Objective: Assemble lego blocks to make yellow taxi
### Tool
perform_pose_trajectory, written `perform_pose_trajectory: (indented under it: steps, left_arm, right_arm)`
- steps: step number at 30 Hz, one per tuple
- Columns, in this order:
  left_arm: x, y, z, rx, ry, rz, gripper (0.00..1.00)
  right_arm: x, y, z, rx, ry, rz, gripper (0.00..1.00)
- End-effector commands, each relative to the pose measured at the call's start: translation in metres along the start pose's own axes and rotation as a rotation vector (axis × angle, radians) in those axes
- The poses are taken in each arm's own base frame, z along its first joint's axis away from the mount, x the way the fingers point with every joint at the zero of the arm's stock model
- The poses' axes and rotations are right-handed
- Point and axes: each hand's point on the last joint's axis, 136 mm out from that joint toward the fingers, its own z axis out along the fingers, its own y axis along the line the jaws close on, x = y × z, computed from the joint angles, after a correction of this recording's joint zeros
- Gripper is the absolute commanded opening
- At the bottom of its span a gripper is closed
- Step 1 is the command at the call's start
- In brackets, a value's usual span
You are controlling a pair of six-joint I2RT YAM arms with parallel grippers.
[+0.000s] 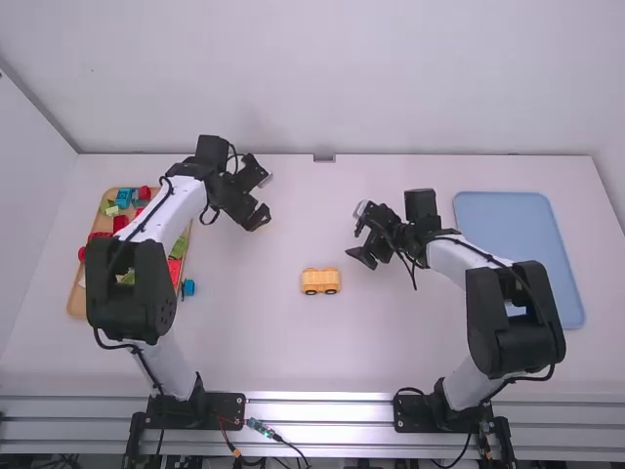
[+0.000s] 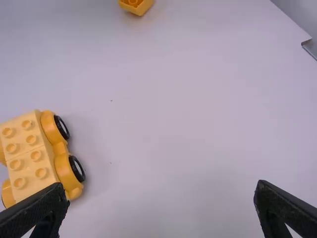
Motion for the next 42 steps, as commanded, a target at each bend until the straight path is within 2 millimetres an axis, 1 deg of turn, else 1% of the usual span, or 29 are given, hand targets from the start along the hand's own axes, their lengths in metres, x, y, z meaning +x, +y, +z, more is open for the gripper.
perform_pose_trajectory:
  steps: [1, 2, 3, 4, 5, 6, 7, 8, 10, 15, 18, 19, 20, 21, 22, 23, 24, 26, 29, 32, 33, 34, 37, 42]
  left_arm:
    - [-0.028, -0.014, -0.009, 0.081, -0.124, -0.075, 0.96]
    - [-0.034, -0.006, -0.008, 0.05, -0.147, -0.145, 0.99]
    - [-0.037, 0.002, -0.009, 0.02, -0.159, -0.208, 0.99]
    - [-0.041, 0.013, -0.009, -0.032, -0.172, -0.299, 0.99]
    - [-0.042, 0.037, -0.013, -0.142, -0.191, -0.468, 0.99]
    - [-0.038, 0.058, -0.019, -0.257, -0.209, -0.639, 1.0]
    - [-0.038, 0.061, -0.019, -0.271, -0.212, -0.657, 1.0]
    - [-0.036, 0.074, -0.026, -0.346, -0.233, -0.757, 0.97]
    - [-0.04, 0.086, -0.034, -0.394, -0.277, -0.839, 0.97]
    - [-0.062, 0.094, -0.048, -0.381, -0.384, -0.956, 0.95]
    - [-0.067, 0.096, -0.053, -0.376, -0.404, -0.994, 0.91]
    - [-0.061, 0.092, -0.051, -0.369, -0.374, -1.031, 0.92]
    - [-0.046, 0.084, -0.046, -0.358, -0.31, -1.111, 0.95]
    - [-0.046, 0.084, -0.046, -0.358, -0.31, -1.111, 0.95]
    - [-0.025, 0.073, -0.04, -0.359, -0.223, -1.193, 1.0]
    - [-0.016, 0.068, -0.034, -0.358, -0.182, -1.221, 1.0]
    - [-0.007, 0.063, -0.028, -0.355, -0.145, -1.236, 1.0]
    - [0.001, 0.057, -0.022, -0.358, -0.112, -1.22, 0.99]
    - [0.019, 0.048, -0.01, -0.358, -0.053, -1.215, 0.99]
    - [0.026, 0.048, -0.003, -0.355, -0.054, -1.213, 0.96]
    - [0.029, 0.045, 0.004, -0.346, -0.049, -1.213, 0.96]
    - [0.029, 0.045, 0.004, -0.346, -0.048, -1.211, 0.96]
    - [0.036, 0.04, 0.02, -0.315, -0.009, -1.21, 0.95]
    - [0.041, 0.04, 0.038, -0.287, 0.067, -1.225, 0.94]
  right_arm:
    - [-0.014, -0.004, -0.006, 0.011, -0.029, -0.022, 0.99]
    - [-0.014, -0.004, -0.006, 0.011, -0.029, -0.022, 0.99]
    - [-0.014, -0.004, -0.006, 0.01, -0.029, -0.022, 0.99]
    - [-0.014, -0.004, -0.006, 0.01, -0.029, -0.022, 0.99]
    - [-0.014, -0.004, -0.006, 0.011, -0.029, -0.022, 0.99]
    - [-0.014, -0.004, -0.006, 0.011, -0.029, -0.022, 0.99]
    - [-0.014, -0.004, -0.006, 0.011, -0.029, -0.022, 0.99]
    - [-0.013, -0.004, -0.006, 0.01, -0.028, -0.021, 0.99]
    - [-0.013, -0.003, -0.006, 0.006, -0.024, -0.018, 0.99]
    - [-0.009, -0.002, -0.007, 0.007, -0.012, -0.009, 0.99]
    - [-0.009, -0.002, -0.007, 0.007, -0.013, -0.008, 0.99]
    - [-0.009, -0.004, -0.008, 0.011, -0.013, -0.006, 0.99]
    - [-0.008, -0.005, -0.008, 0.014, -0.012, -0.004, 0.99]
    - [-0.008, -0.005, -0.008, 0.014, -0.012, -0.004, 0.99]
    - [-0.007, -0.006, -0.009, 0.016, -0.012, -0.001, 0.99]
    - [-0.007, -0.006, -0.009, 0.016, -0.012, -0.001, 0.99]
    - [-0.007, -0.006, -0.009, 0.017, -0.011, -0.001, 0.99]
    - [-0.007, -0.006, -0.009, 0.016, -0.012, -0.001, 0.99]
    - [-0.006, -0.009, -0.012, 0.018, -0.021, 0.014, 0.99]
    - [-0.005, -0.014, -0.015, 0.03, -0.024, 0.074, 0.99]
    - [-0.004, -0.015, -0.016, 0.033, -0.025, 0.099, 0.99]
    - [-0.004, -0.015, -0.016, 0.035, -0.025, 0.1, 0.99]
    - [-0.002, -0.017, -0.017, 0.037, -0.022, 0.106, 0.99]
    - [-0.002, -0.016, -0.017, 0.035, -0.02, 0.108, 0.99]
